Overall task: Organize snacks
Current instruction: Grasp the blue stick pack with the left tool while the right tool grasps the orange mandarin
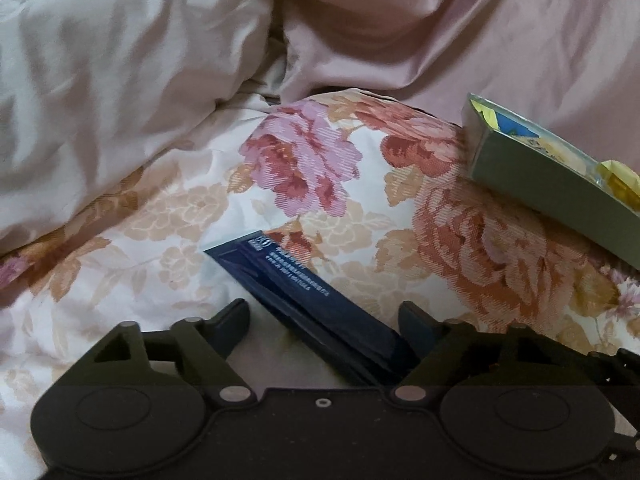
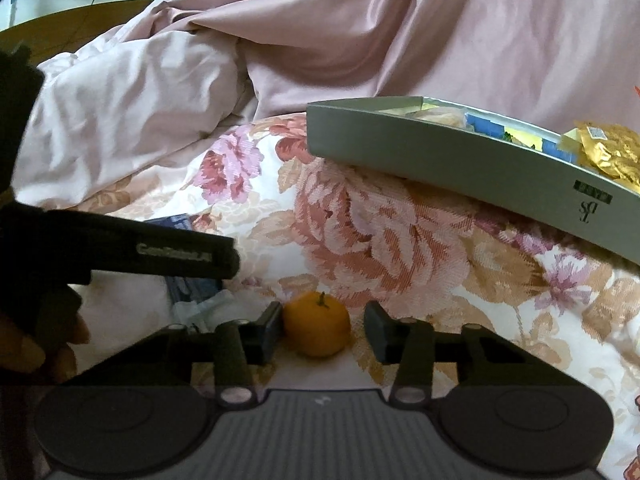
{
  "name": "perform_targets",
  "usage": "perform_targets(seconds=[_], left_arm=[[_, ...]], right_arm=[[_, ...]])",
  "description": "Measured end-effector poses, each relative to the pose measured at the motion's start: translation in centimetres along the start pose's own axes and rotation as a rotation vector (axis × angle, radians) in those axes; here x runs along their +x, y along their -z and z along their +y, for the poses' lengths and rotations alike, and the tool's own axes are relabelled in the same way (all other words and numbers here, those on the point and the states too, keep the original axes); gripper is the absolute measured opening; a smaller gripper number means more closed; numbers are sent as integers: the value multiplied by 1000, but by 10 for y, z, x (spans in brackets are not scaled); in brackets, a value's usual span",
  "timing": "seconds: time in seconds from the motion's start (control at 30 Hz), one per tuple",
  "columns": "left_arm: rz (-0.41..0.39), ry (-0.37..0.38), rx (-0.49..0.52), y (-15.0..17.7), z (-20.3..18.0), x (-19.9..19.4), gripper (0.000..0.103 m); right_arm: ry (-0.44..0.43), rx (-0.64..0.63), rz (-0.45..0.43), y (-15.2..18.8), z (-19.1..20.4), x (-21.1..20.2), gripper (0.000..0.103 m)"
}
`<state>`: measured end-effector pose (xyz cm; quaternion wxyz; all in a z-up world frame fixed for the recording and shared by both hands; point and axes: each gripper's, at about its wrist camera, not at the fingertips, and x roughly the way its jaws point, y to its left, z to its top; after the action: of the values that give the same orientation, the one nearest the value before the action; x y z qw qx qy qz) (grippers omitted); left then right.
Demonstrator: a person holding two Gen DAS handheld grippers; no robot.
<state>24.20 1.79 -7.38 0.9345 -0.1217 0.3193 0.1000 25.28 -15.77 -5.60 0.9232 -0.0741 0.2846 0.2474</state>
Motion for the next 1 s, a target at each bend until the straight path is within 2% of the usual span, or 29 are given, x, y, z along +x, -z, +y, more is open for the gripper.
perform_targets(seconds=[0.07, 0.2, 0.37, 0.53, 0.6, 0.67, 1.0], left_arm=[[3, 5, -12, 1, 4, -4, 78], [11, 19, -30, 5, 14, -13, 73], [46, 34, -36, 7, 28, -24, 73], [54, -6, -32, 9, 33, -28, 85], [52, -5, -16, 9, 29, -25, 95], [51, -7, -2, 10, 24, -22, 100], [46, -37, 50, 15, 17, -19, 99]], right_arm=[[-3, 11, 3, 0, -1, 0, 39], [-15, 39, 8, 0, -4, -2, 38], [-54, 64, 30, 2, -4, -8, 38], [-58, 37, 40, 3, 2, -11, 39], [-54, 30, 39, 3, 4, -11, 39], [-49, 25, 37, 4, 5, -10, 40], [-18, -16, 17, 8, 12, -9, 41]])
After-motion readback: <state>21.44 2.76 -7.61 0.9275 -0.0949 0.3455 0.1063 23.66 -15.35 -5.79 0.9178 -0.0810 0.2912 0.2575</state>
